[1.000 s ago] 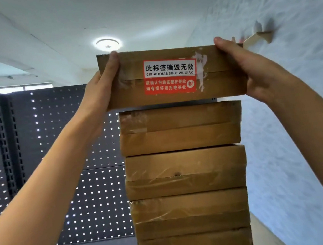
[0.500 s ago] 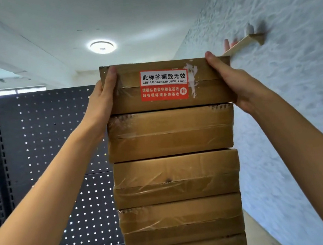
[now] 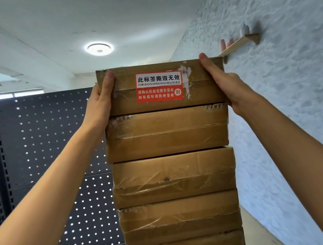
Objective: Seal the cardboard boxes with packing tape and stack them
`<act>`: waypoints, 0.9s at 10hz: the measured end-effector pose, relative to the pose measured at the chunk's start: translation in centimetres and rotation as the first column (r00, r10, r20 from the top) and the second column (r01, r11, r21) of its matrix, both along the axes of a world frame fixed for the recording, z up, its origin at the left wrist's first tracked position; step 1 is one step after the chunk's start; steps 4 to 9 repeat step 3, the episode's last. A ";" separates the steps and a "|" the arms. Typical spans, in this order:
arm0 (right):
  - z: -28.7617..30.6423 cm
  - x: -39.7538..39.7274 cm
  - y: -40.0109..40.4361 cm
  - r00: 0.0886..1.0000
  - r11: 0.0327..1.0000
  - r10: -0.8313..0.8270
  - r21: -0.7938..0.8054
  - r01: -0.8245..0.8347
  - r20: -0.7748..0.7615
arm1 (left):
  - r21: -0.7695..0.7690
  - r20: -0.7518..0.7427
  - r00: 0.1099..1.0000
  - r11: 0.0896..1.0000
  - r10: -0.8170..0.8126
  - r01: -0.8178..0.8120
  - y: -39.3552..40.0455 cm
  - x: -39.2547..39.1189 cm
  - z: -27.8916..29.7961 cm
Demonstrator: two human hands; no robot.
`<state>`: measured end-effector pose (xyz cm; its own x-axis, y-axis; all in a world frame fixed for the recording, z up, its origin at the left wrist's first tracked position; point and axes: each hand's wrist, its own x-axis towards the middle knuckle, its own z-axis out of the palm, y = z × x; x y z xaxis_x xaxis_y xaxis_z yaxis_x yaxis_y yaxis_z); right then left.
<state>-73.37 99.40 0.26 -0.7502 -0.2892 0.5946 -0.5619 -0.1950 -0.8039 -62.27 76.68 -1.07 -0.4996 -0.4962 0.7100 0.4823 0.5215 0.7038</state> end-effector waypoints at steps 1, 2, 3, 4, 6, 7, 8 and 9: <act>0.1 0.5 0.7 0.999 0.999 0.032 0.031 -0.033 0.032 | 0.036 0.017 0.999 0.998 0.045 -0.046 -0.2 0.7 0.3; -0.4 0.2 1.3 1.000 0.998 -0.017 0.064 0.017 -0.001 | 0.005 0.012 0.995 0.995 0.097 -0.097 -0.3 1.4 0.2; -0.7 0.4 2.0 0.997 0.996 -0.063 0.059 0.065 -0.033 | -0.078 -0.010 0.990 0.987 0.141 -0.141 -0.3 2.5 -0.3; -0.7 0.4 2.0 0.997 0.996 -0.063 0.059 0.065 -0.033 | -0.078 -0.010 0.990 0.987 0.141 -0.141 -0.3 2.5 -0.3; -0.7 0.4 2.0 0.997 0.996 -0.063 0.059 0.065 -0.033 | -0.078 -0.010 0.990 0.987 0.141 -0.141 -0.3 2.5 -0.3; -0.7 0.4 2.0 0.997 0.996 -0.063 0.059 0.065 -0.033 | -0.078 -0.010 0.990 0.987 0.141 -0.141 -0.3 2.5 -0.3; -0.7 0.4 2.0 0.997 0.996 -0.063 0.059 0.065 -0.033 | -0.078 -0.010 0.990 0.987 0.141 -0.141 -0.3 2.5 -0.3; -0.7 0.4 2.0 0.997 0.996 -0.063 0.059 0.065 -0.033 | -0.078 -0.010 0.990 0.987 0.141 -0.141 -0.3 2.5 -0.3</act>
